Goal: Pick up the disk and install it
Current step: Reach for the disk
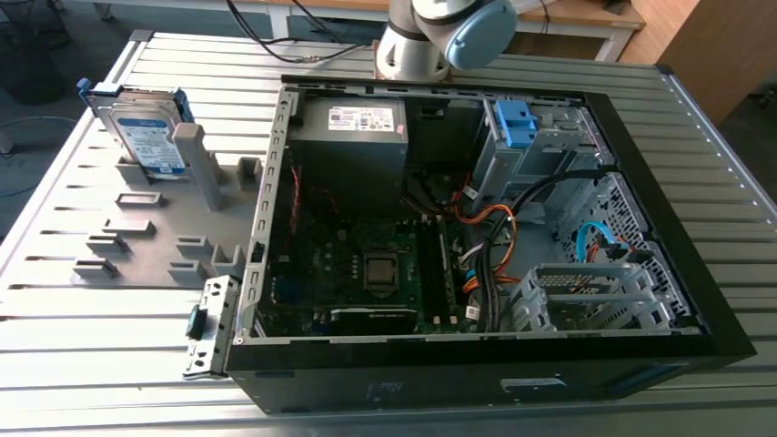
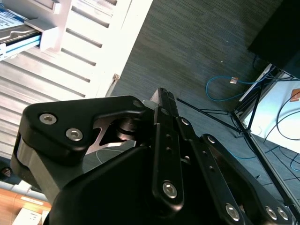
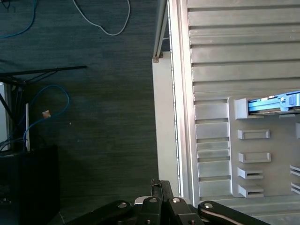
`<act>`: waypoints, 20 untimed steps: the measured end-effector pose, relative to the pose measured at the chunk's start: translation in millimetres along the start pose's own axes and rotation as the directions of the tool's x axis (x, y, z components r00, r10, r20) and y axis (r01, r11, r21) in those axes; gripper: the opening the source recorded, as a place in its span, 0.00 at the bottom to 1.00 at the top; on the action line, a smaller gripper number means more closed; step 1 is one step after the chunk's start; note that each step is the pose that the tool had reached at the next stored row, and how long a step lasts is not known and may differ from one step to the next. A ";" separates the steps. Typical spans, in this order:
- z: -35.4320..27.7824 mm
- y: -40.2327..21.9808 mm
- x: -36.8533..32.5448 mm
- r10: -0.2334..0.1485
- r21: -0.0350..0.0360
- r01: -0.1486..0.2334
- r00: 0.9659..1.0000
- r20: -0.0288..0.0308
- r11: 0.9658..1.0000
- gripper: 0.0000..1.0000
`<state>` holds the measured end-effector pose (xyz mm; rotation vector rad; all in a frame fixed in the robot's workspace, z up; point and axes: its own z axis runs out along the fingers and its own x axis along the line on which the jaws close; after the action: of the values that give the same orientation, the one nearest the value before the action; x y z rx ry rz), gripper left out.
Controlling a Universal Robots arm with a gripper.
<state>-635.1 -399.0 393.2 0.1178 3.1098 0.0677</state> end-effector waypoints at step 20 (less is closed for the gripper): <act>-0.3 -0.8 10.4 0.000 0.000 0.000 1.000 0.000 1.000 0.11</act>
<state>-645.6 -399.0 393.2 0.1177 3.1099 0.0677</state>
